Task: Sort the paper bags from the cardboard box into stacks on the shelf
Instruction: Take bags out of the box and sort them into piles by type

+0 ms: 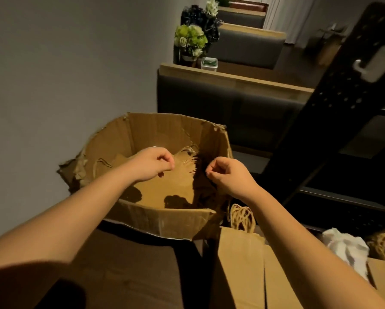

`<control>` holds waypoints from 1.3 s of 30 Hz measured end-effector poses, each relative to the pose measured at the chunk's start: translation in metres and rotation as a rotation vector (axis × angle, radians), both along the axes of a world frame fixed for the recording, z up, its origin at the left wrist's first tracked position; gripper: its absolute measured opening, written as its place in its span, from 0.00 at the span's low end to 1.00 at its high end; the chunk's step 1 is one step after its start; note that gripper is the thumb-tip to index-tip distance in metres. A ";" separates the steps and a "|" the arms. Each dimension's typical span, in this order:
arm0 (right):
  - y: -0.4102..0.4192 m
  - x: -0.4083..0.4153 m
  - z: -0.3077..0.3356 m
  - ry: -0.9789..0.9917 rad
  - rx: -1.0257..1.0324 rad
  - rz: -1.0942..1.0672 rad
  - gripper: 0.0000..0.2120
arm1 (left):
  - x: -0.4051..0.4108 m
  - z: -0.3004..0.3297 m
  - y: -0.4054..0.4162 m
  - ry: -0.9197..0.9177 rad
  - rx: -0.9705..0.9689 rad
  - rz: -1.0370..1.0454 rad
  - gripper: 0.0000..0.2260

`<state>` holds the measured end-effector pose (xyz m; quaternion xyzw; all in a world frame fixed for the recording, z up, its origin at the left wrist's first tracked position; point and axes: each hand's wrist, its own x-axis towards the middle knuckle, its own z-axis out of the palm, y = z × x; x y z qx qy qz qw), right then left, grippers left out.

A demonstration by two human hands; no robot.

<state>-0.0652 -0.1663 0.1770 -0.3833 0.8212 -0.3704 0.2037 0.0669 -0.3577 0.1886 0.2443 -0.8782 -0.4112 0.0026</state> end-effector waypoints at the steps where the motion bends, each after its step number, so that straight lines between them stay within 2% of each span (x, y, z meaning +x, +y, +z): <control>1: -0.013 0.003 -0.004 -0.023 0.021 -0.008 0.04 | 0.002 -0.005 -0.017 -0.033 0.023 0.015 0.03; 5: -0.073 0.008 -0.031 -0.124 0.202 -0.044 0.05 | 0.007 -0.033 -0.082 -0.134 0.096 0.098 0.04; 8: -0.105 0.003 -0.059 -0.117 0.407 -0.025 0.11 | 0.004 -0.055 -0.111 -0.227 0.118 0.129 0.03; 12: -0.138 -0.001 -0.090 -0.131 0.633 0.058 0.21 | -0.003 -0.076 -0.134 -0.451 0.038 0.107 0.16; 17: -0.147 -0.017 -0.126 -0.159 0.678 0.022 0.37 | -0.004 -0.107 -0.159 -0.614 -0.084 0.111 0.21; 20: -0.140 -0.026 -0.130 -0.437 0.684 -0.060 0.44 | -0.006 -0.116 -0.157 -0.654 -0.093 0.109 0.26; 22: -0.137 -0.029 -0.131 -0.451 0.707 -0.071 0.44 | -0.009 -0.119 -0.156 -0.657 -0.085 0.091 0.26; 24: -0.138 -0.029 -0.131 -0.344 0.733 -0.058 0.41 | -0.010 -0.124 -0.157 -0.655 -0.100 0.092 0.25; 26: -0.140 -0.028 -0.130 -0.252 0.742 -0.024 0.34 | -0.009 -0.126 -0.155 -0.688 -0.130 0.108 0.29; 28: -0.140 -0.028 -0.128 -0.147 0.711 0.051 0.27 | -0.009 -0.128 -0.150 -0.692 -0.253 0.061 0.33; 31: -0.139 -0.027 -0.121 -0.108 0.525 0.124 0.11 | -0.013 -0.122 -0.143 -0.450 -0.548 -0.197 0.39; 33: -0.138 -0.026 -0.116 -0.104 0.390 0.163 0.06 | -0.019 -0.112 -0.133 -0.240 -0.629 -0.424 0.36; 34: -0.138 -0.026 -0.114 -0.085 0.336 0.177 0.05 | -0.022 -0.109 -0.128 -0.183 -0.629 -0.500 0.30; 36: -0.138 -0.028 -0.115 0.034 0.271 0.132 0.06 | -0.024 -0.110 -0.120 -0.168 -0.579 -0.524 0.20; 39: -0.132 -0.034 -0.113 0.290 0.222 -0.175 0.16 | -0.021 -0.117 -0.126 -0.169 -0.446 -0.238 0.17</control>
